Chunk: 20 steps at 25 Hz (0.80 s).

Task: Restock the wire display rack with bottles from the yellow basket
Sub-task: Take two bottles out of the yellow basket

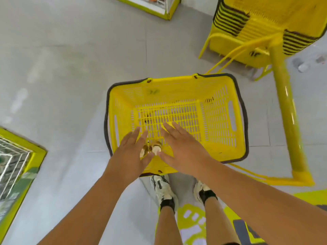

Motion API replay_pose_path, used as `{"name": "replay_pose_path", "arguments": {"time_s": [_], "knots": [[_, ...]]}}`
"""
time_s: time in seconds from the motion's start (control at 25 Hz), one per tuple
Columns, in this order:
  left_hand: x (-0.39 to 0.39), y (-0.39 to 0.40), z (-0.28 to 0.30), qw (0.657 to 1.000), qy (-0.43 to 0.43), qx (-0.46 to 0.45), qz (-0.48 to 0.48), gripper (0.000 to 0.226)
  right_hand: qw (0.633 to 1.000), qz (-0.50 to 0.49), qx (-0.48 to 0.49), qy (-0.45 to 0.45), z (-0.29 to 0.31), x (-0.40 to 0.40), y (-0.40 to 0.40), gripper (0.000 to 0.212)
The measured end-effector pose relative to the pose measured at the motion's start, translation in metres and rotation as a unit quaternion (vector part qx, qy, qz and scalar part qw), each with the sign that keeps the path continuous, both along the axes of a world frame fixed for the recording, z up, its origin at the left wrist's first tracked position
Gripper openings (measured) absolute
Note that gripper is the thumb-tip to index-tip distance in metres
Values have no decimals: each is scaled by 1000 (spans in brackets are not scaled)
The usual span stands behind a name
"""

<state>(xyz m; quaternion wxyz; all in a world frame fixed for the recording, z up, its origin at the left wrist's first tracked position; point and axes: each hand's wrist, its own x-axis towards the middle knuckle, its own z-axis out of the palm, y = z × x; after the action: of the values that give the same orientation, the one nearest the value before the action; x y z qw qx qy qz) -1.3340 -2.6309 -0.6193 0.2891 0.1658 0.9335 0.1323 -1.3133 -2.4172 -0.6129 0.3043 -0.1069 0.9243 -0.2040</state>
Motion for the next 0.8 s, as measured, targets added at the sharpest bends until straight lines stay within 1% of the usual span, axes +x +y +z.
{"name": "replay_pose_path", "arguments": {"time_s": [0.08, 0.2, 0.36, 0.44, 0.48, 0.56, 0.64, 0.68, 0.72, 0.8], "knots": [[-5, -3, -20, 999, -50, -13, -2, 80, 1000, 14, -13, -14, -27, -1, -4, 81], [-14, -6, -40, 993, -100, -55, -42, 88, 999, 29, -29, -30, -57, 3, -11, 84], [-28, -1, -55, 973, -189, -95, -89, 98, 997, 25, -53, -51, -84, 5, -17, 86], [-34, 0, -63, 966, -210, -115, -94, 94, 996, 33, -67, -46, -95, 3, -19, 83], [-36, 0, -67, 965, -212, -124, -96, 87, 996, 41, -73, -44, -99, 2, -20, 82], [-40, -1, -74, 967, -203, -116, -97, 61, 994, 41, -87, -48, -107, -1, -21, 75], [-45, -2, -77, 980, -163, -87, -70, 37, 991, 6, -116, -62, -115, -2, -21, 66], [-47, -1, -77, 987, -135, -72, -46, 33, 988, -28, -134, -73, -118, -2, -22, 63], [-49, 1, -78, 992, -113, -60, -10, 35, 981, -76, -156, -84, -121, -2, -22, 61], [-51, 8, -78, 992, -90, -25, 87, 38, 956, -192, -195, -102, -124, -4, -22, 58]]}}
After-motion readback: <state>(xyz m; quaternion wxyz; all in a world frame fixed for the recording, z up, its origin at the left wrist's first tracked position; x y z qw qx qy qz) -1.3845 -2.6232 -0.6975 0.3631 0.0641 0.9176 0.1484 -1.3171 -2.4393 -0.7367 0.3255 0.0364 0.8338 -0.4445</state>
